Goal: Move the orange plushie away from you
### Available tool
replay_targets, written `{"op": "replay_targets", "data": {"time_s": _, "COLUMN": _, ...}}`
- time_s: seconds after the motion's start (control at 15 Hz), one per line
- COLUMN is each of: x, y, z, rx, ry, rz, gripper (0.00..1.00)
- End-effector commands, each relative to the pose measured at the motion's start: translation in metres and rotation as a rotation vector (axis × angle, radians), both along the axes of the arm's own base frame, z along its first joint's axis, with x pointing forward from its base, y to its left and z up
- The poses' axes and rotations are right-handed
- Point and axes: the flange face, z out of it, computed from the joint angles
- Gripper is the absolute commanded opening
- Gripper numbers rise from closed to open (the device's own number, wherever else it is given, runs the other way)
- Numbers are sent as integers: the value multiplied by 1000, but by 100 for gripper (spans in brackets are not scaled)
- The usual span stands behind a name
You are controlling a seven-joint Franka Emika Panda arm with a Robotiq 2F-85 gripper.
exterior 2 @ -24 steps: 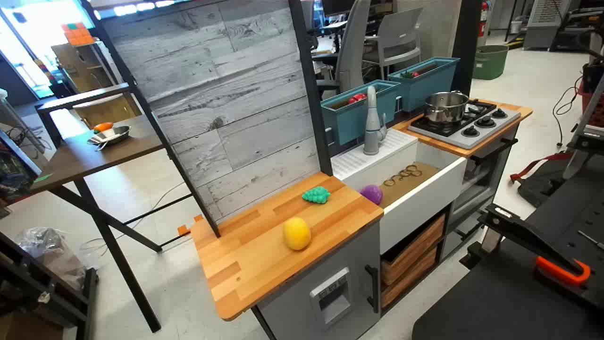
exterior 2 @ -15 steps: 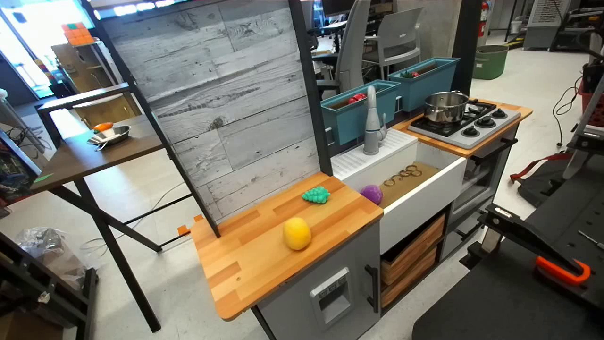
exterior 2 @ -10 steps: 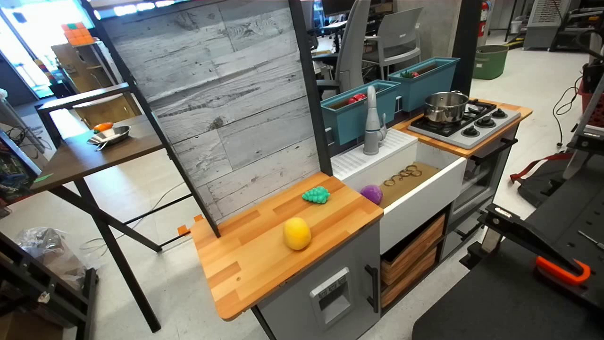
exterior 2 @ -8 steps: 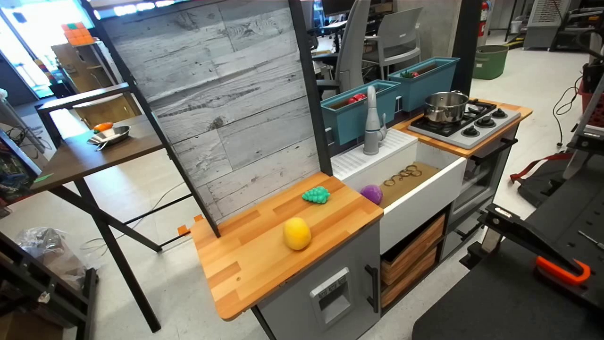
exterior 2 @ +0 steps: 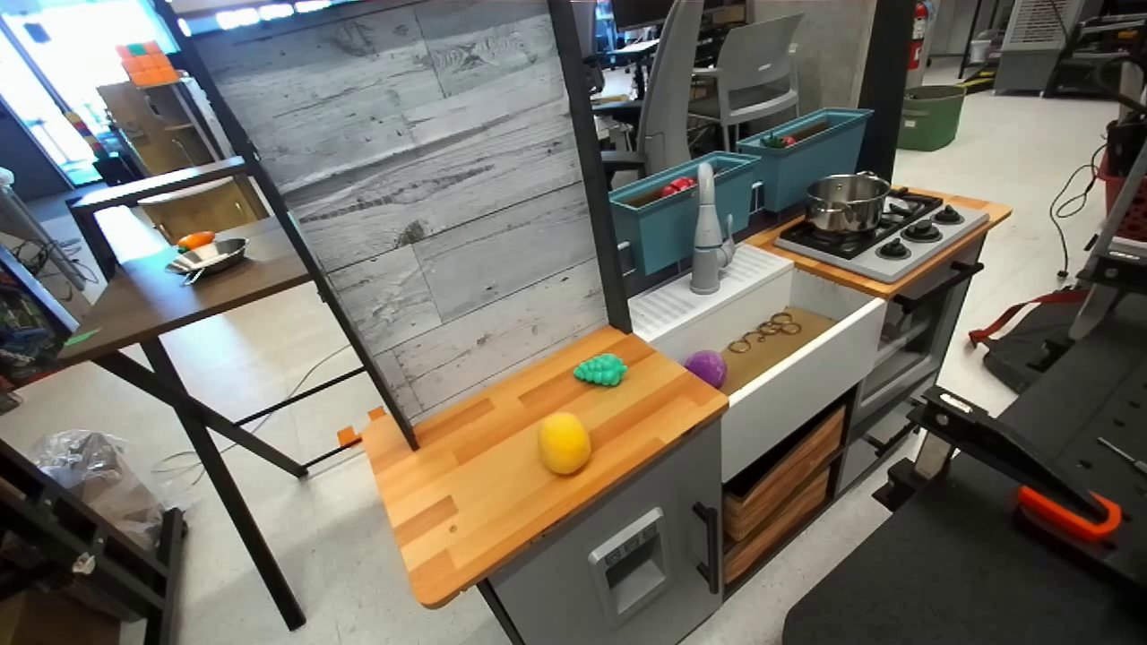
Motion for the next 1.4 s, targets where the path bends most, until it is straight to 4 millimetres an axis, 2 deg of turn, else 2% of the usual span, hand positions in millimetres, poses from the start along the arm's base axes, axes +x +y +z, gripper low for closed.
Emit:
{"op": "replay_targets", "data": {"time_s": 0.0, "x": 37, "y": 38, "z": -69, "rx": 9, "ry": 3, "rz": -58, "gripper": 100}}
{"op": "replay_targets", "data": {"time_s": 0.2, "x": 61, "y": 54, "z": -128, "rx": -5, "ry": -2, "rz": -129, "gripper": 100}}
{"op": "replay_targets", "data": {"time_s": 0.47, "x": 107, "y": 67, "z": -198, "rx": -62, "ry": -15, "rz": -185, "gripper": 100}}
{"op": "replay_targets", "data": {"time_s": 0.67, "x": 141, "y": 87, "z": -247, "rx": -63, "ry": -21, "rz": -236, "gripper": 100}}
{"op": "replay_targets", "data": {"time_s": 0.93, "x": 180, "y": 126, "z": -306, "rx": -42, "ry": -39, "rz": -264, "gripper": 100}}
{"op": "replay_targets", "data": {"time_s": 1.33, "x": 215, "y": 168, "z": -367, "rx": -28, "ry": -59, "rz": -281, "gripper": 100}}
